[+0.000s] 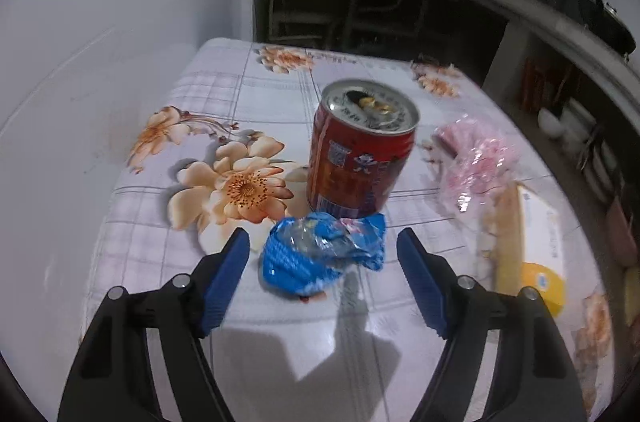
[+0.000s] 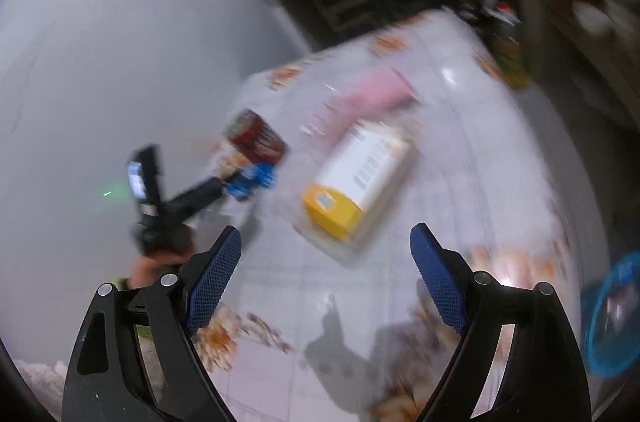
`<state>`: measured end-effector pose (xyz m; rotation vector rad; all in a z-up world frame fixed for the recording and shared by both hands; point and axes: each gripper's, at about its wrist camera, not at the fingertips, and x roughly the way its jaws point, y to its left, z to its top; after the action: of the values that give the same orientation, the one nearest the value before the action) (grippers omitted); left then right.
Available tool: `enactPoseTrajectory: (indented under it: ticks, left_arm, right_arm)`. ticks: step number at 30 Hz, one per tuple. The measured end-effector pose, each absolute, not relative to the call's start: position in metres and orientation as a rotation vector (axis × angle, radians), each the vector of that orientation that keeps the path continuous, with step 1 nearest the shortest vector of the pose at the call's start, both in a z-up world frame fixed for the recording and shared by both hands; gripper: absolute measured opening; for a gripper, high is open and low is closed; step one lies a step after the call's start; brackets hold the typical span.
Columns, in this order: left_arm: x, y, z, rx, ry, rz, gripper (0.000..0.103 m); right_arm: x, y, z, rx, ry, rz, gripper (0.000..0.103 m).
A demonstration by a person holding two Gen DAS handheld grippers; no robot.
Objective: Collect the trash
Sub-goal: 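Grasp the red can with the right tool while the left tool grasps the blue wrapper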
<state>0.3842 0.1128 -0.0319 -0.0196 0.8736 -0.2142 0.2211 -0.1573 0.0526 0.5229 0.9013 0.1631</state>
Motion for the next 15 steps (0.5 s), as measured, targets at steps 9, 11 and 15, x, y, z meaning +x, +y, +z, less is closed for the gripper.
enactPoseTrajectory:
  ticks: [9, 11, 15]
  left_arm:
    - [0.407, 0.109, -0.049, -0.038, 0.907, -0.200, 0.051]
    - [0.407, 0.110, -0.051, -0.042, 0.908, -0.194, 0.050]
    - [0.404, 0.112, -0.051, -0.042, 0.909, -0.189, 0.043]
  right_arm:
    - [0.376, -0.077, 0.060, 0.341, 0.977, 0.398, 0.084]
    - [0.402, -0.057, 0.050, 0.287, 1.008, 0.398, 0.084]
    - [0.439, -0.028, 0.025, 0.234, 1.069, 0.384, 0.084]
